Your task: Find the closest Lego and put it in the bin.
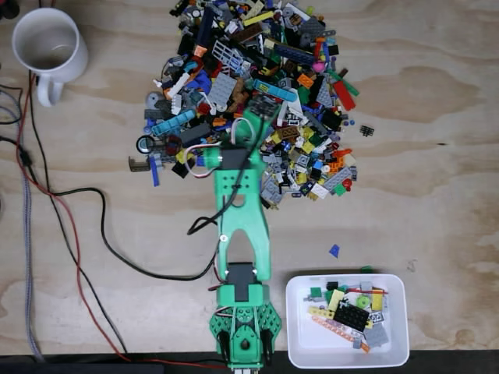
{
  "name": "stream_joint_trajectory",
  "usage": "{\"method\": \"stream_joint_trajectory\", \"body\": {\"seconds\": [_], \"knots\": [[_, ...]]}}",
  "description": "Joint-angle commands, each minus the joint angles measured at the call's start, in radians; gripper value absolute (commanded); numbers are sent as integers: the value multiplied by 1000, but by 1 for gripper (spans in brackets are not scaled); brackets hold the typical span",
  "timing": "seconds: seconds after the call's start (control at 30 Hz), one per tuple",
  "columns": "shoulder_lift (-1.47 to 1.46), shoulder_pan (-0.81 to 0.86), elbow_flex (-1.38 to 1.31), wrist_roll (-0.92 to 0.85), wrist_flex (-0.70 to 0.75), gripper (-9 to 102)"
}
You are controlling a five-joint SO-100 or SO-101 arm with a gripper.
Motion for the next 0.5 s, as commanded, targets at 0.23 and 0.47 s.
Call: {"method": "stream_joint_trajectory", "body": {"seconds": [0.23,0.47], "knots": [[497,876,344,-296,2,2],[663,1223,558,-397,-75,3]]}}
